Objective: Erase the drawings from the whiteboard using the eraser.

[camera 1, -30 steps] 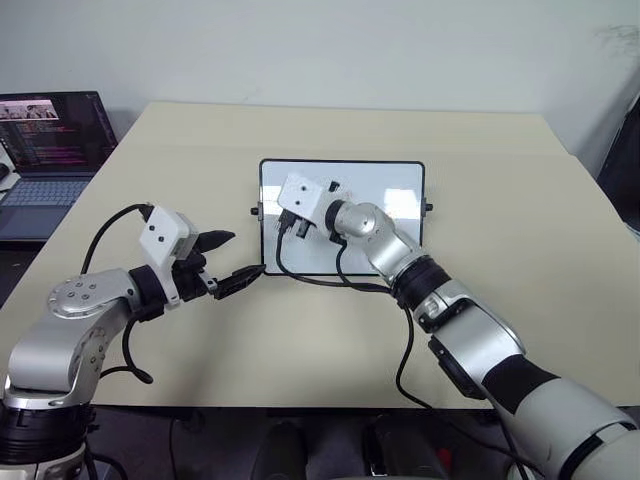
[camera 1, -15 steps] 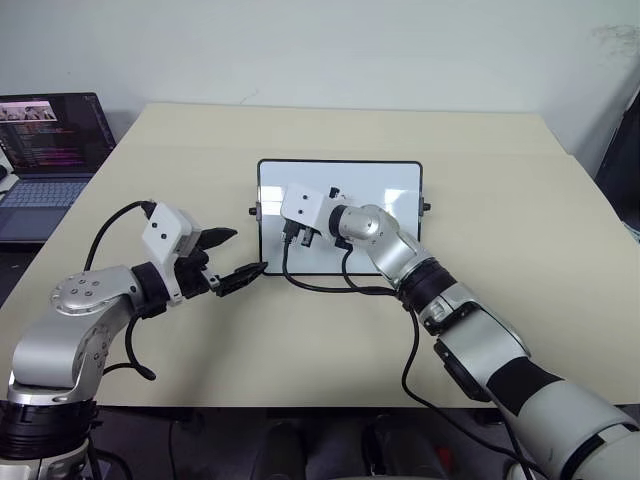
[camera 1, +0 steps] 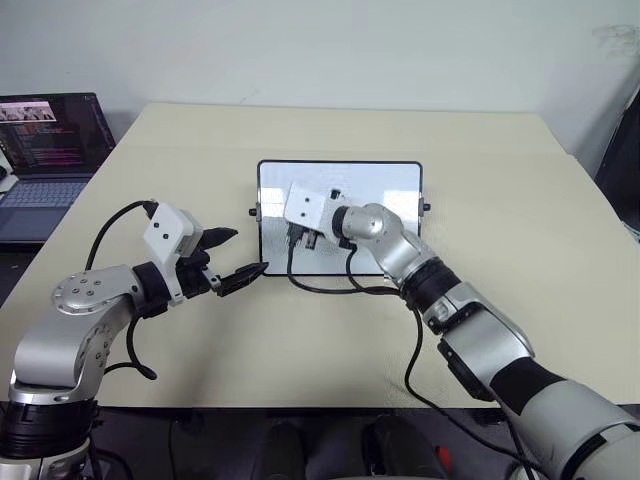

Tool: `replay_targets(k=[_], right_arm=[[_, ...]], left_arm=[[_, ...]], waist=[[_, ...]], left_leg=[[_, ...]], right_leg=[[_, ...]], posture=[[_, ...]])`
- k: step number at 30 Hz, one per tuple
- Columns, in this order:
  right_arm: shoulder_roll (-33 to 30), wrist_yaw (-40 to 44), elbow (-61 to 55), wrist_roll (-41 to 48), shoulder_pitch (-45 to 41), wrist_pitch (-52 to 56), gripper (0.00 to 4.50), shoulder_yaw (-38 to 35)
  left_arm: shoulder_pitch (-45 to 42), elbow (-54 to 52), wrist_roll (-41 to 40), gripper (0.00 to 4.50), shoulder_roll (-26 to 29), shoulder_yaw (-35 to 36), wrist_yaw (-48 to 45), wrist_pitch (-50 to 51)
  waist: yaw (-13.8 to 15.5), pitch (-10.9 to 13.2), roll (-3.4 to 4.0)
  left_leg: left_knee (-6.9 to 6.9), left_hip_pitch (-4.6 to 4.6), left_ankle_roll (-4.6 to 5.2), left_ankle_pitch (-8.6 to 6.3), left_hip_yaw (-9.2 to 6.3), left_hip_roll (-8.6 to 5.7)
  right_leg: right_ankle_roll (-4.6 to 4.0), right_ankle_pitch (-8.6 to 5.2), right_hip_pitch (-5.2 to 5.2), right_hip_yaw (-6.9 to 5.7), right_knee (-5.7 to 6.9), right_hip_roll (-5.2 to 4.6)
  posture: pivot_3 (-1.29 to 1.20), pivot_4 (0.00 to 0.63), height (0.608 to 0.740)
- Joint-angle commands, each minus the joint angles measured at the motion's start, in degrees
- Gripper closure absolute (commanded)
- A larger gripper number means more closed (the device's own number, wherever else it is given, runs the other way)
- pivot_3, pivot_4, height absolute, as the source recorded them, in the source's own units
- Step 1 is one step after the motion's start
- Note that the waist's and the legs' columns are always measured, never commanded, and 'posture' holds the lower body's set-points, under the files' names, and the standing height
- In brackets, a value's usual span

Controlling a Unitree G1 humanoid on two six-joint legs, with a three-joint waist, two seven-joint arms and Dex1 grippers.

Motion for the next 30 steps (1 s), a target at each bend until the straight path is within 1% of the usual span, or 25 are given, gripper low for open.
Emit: replay_targets(k=[1, 4, 9, 12, 17, 18, 21, 23, 25, 27, 30], right_arm=[[0.7, -4.4, 2.4, -0.3, -1.0, 0.8, 3.53, -1.7], [2.1, -9.4, 4.5, 0.1, -3.9, -2.1, 3.53, -3.6], [3.8, -13.5, 8.9, 0.0, -7.1, -5.3, 3.53, -4.2], [4.3, -12.1, 11.3, -0.3, -8.0, -5.1, 3.53, -3.7], [3.8, -3.9, 10.6, -1.0, -5.6, -3.0, 3.53, -1.1], [3.8, -3.7, 10.2, -1.1, -5.3, -2.9, 3.53, -1.0], [3.8, -6.6, 10.1, -1.5, -5.6, -3.6, 3.53, -1.4], [3.7, -11.8, 10.9, -1.5, -7.3, -4.7, 3.53, -2.8], [3.4, -15.3, 11.8, -1.2, -8.8, -5.4, 3.53, -3.9], [3.3, -15.5, 12.4, -0.9, -9.1, -5.6, 3.53, -4.1], [3.5, -10.9, 11.9, -0.4, -7.7, -4.5, 3.53, -3.3]], left_arm=[[-0.5, -0.7, -0.1, 0.00, 0.7, 1.6, 0.1, -0.9], [-0.5, -0.7, 0.0, 0.00, 0.8, 1.7, 0.2, -0.9], [-0.3, -1.0, 0.0, 0.00, 0.7, 1.6, 0.4, -0.8], [-0.4, -1.0, 0.0, 0.00, 0.6, 1.6, 0.4, -0.9], [-0.5, -0.8, 0.1, 0.00, 0.6, 1.6, 0.5, -0.9], [-0.5, -0.8, 0.1, 0.00, 0.5, 1.5, 0.5, -0.9], [-0.5, -0.9, 0.0, 0.00, 0.5, 1.4, 0.4, -0.8], [-0.6, -0.9, 0.0, 0.00, 0.5, 1.3, 0.3, -0.8], [-0.8, -0.8, 0.0, 0.00, 0.5, 1.2, 0.2, -0.8], [-0.9, -0.7, 0.0, 0.00, 0.5, 1.1, 0.2, -0.8], [-1.0, -0.6, 0.0, 0.00, 0.5, 1.0, 0.1, -0.9]], waist=[[0.0, 0.0, 0.00], [0.0, 0.0, 0.03], [0.0, 0.0, 0.03], [0.0, 0.1, 0.02], [0.0, 0.0, 0.02], [0.0, 0.0, 0.02], [0.0, 0.0, 0.02], [0.0, 0.1, 0.03], [0.1, 0.1, 0.03], [0.1, 0.1, 0.03], [0.1, 0.1, 0.03]], left_leg=[[0.00, 0.00, 0.00, 0.00, 0.00, 0.00], [0.01, 0.00, 0.00, 0.00, 0.01, 0.00], [-0.02, -0.20, -0.01, -0.01, 0.02, 0.00], [-0.06, -0.31, -0.03, -0.03, 0.01, 0.00], [-0.13, -0.30, -0.03, -0.04, 0.00, 0.02], [-0.12, -0.29, -0.03, -0.04, -0.01, 0.02], [-0.11, -0.28, -0.03, -0.04, -0.01, 0.02], [-0.10, -0.28, -0.03, -0.04, -0.01, 0.02], [-0.10, -0.28, -0.04, -0.03, -0.01, 0.02], [-0.09, -0.31, -0.04, -0.03, -0.02, 0.01], [-0.09, -0.33, -0.04, -0.04, 0.00, -0.01]], right_leg=[[0.00, 0.00, 0.00, 0.00, 0.00, 0.01], [0.00, 0.00, -0.01, 0.00, 0.00, 0.03], [-0.06, -0.01, -0.12, -0.03, -0.07, 0.02], [-0.06, -0.01, -0.24, 0.00, -0.10, 0.00], [-0.09, -0.02, -0.25, -0.02, -0.10, -0.01], [-0.09, -0.02, -0.24, -0.02, -0.09, -0.01], [-0.09, -0.02, -0.24, -0.02, -0.06, -0.01], [-0.09, -0.02, -0.24, -0.04, -0.06, -0.01], [-0.09, -0.02, -0.24, -0.06, -0.05, -0.01], [-0.09, -0.02, -0.24, -0.08, -0.05, -0.01], [-0.09, -0.03, -0.24, -0.07, -0.09, -0.03]], posture=[[0.00, 0.150, 0.740], [0.00, 0.150, 0.740], [0.00, 0.150, 0.740], [0.00, 0.150, 0.740], [0.00, 0.150, 0.740], [0.00, 0.150, 0.740], [0.00, 0.150, 0.740], [0.00, 0.150, 0.740], [0.00, 0.150, 0.740], [0.00, 0.150, 0.740], [0.00, 0.150, 0.740]])
